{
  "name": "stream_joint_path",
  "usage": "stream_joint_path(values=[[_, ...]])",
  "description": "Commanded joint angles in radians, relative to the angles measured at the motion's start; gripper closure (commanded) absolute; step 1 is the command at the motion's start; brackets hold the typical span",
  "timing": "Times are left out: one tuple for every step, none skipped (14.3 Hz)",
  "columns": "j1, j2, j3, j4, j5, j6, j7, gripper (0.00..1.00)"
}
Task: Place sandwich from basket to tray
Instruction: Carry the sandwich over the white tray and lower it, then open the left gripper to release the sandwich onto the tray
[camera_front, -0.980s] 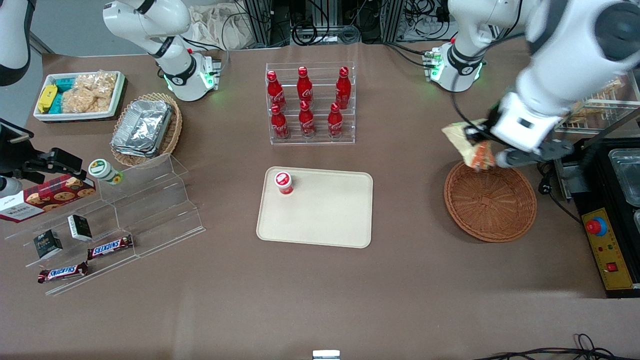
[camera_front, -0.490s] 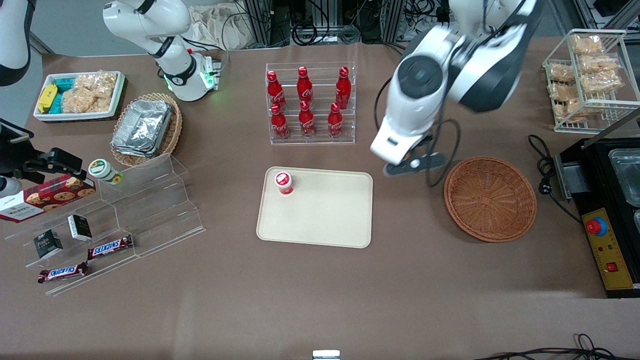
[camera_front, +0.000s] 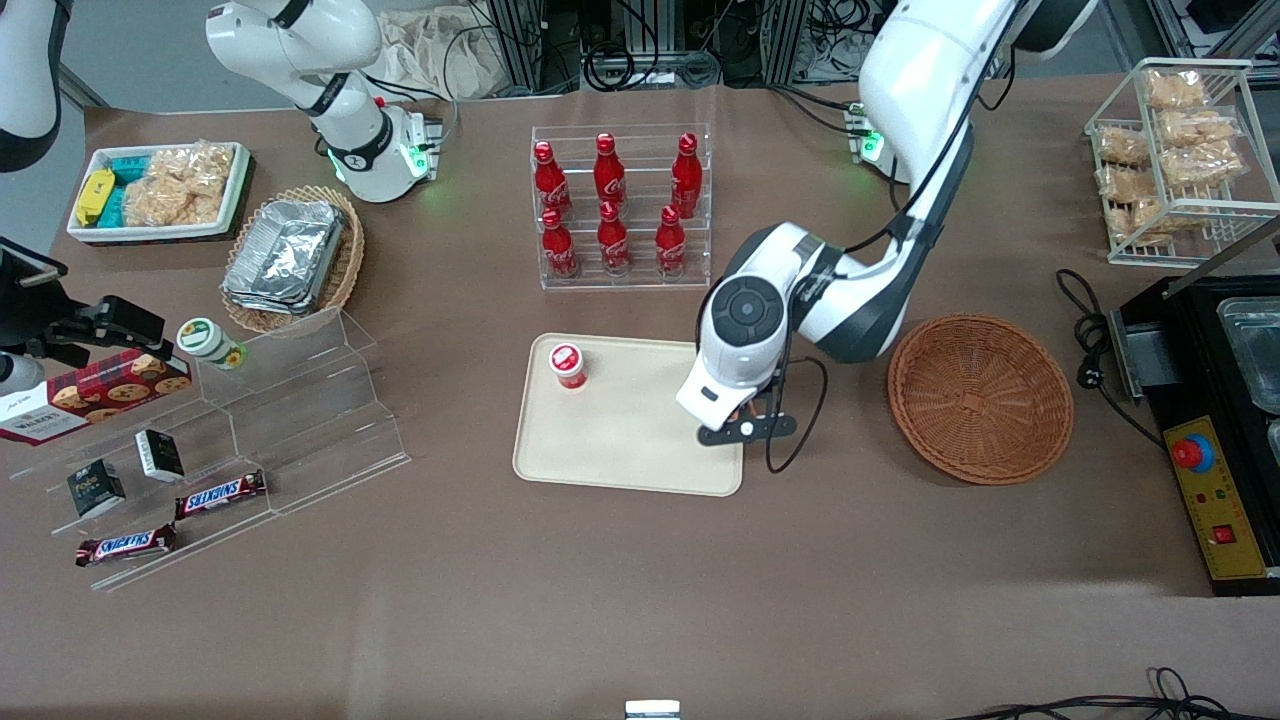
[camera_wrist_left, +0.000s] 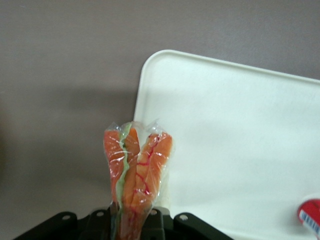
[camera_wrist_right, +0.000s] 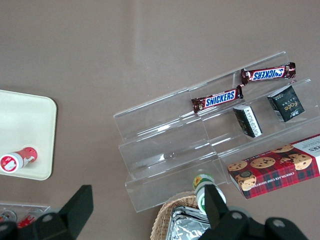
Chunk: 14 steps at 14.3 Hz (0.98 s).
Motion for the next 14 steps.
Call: stream_joint_path(values=[[-0.014,0.127,0.004,0.136,0.034,0.011,-0.006,0.83],[-0.025,0.146,0.005,0.142,0.037,0.016,-0.004,0.81],[-0.028,0.155,0.005,0.144,0.037,0.020,-0.001,0.77],[-0.028,0.160,0.005,0.142,0.037,0.028,0.000,0.74],[-0.028,0.164,0.005,0.144,0.036,0.039,-0.003,0.66],[-0.028,0.167,0.004,0.144,0.034,0.056,-0.010,0.45],[-0.030,0.169,0.004,0.144,0.036,0.066,-0.015,0.11],[-0.030,0.167,0.004,0.144,0.036,0.071,-0.016,0.00],[-0.030,0.158,0.005,0.145,0.034,0.070,-0.032,0.00],[-0.028,0.135,0.007,0.145,0.039,0.062,-0.083,0.00],[-0.025,0.090,0.008,0.136,0.042,0.051,-0.126,0.00],[-0.022,0.050,0.011,0.133,0.042,0.010,-0.151,0.00],[-0.018,0.008,0.011,0.134,0.040,-0.057,-0.162,0.00],[-0.010,-0.042,0.013,0.131,0.040,-0.117,-0.165,0.00]])
